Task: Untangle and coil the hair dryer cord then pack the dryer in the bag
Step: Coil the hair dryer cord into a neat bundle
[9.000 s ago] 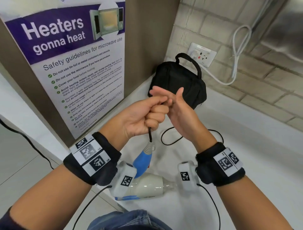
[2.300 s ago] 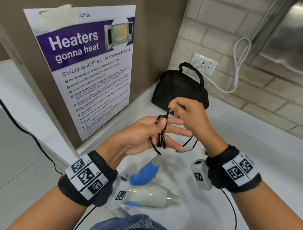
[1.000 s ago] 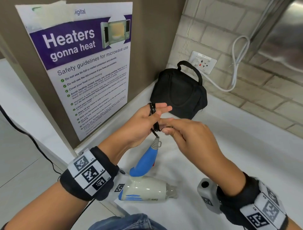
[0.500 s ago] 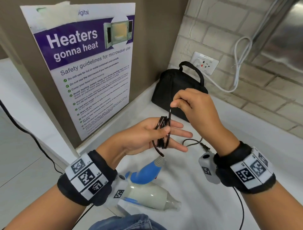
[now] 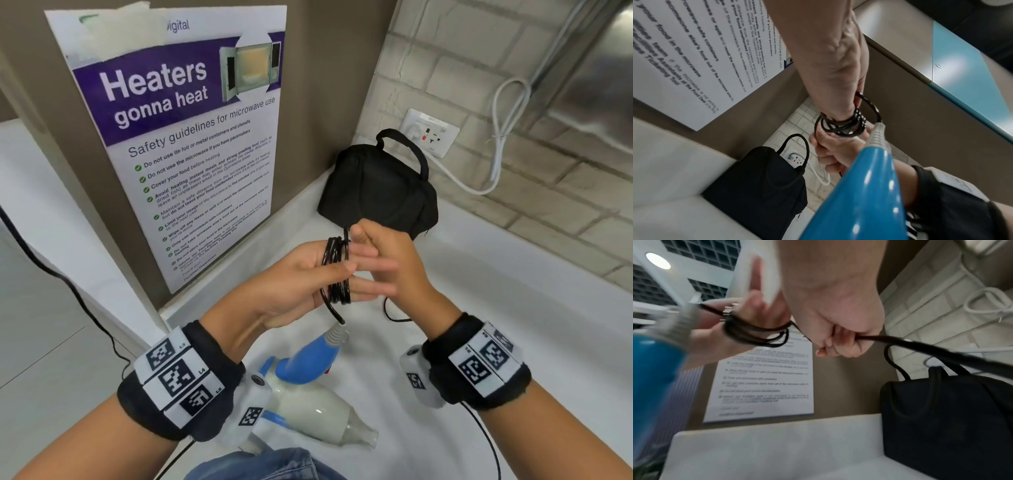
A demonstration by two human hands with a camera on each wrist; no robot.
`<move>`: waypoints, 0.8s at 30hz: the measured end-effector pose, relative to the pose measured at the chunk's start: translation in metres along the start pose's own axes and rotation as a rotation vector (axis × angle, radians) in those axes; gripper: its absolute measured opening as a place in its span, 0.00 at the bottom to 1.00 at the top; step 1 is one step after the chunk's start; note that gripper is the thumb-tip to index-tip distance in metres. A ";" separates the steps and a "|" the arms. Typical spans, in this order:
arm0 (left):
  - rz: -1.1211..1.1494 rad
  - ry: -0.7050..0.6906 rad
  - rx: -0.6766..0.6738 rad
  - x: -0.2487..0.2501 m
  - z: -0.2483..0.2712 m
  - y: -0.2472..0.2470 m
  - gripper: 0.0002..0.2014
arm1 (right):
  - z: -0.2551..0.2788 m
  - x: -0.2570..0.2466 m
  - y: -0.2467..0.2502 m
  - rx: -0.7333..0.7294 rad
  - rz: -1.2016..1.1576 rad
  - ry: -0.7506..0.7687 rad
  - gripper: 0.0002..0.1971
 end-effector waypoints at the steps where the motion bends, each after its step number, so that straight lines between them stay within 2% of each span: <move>1: 0.024 -0.027 0.037 0.002 -0.002 0.004 0.13 | 0.006 0.002 -0.009 -0.065 -0.068 0.004 0.06; 3: 0.056 -0.078 0.147 0.004 -0.005 0.017 0.15 | 0.017 0.007 -0.022 -0.121 0.046 -0.031 0.12; 6: 0.089 -0.125 0.259 0.005 -0.006 0.031 0.16 | 0.029 0.009 -0.032 -0.151 0.320 -0.105 0.13; 10: 0.064 -0.126 0.281 0.002 -0.007 0.031 0.19 | 0.042 -0.008 -0.041 -0.229 0.372 -0.052 0.15; 15: 0.068 -0.143 0.349 0.005 -0.008 0.040 0.20 | 0.053 -0.023 -0.036 -0.174 0.421 0.043 0.13; 20: -0.008 -0.145 0.440 0.007 -0.008 0.054 0.21 | 0.065 -0.037 -0.028 -0.090 0.424 0.135 0.05; 24: -0.058 -0.090 0.423 0.003 -0.008 0.054 0.21 | 0.071 -0.041 -0.021 -0.087 0.443 0.138 0.05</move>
Point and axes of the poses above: each hand's wrist, its own z-axis away from the middle knuckle, its own y-axis out of the back of the hand, x = y × z, the point moved 9 cm from there along -z, towards the middle knuckle, and after that the axes turned 3 degrees about z, right-handed, at the moved point
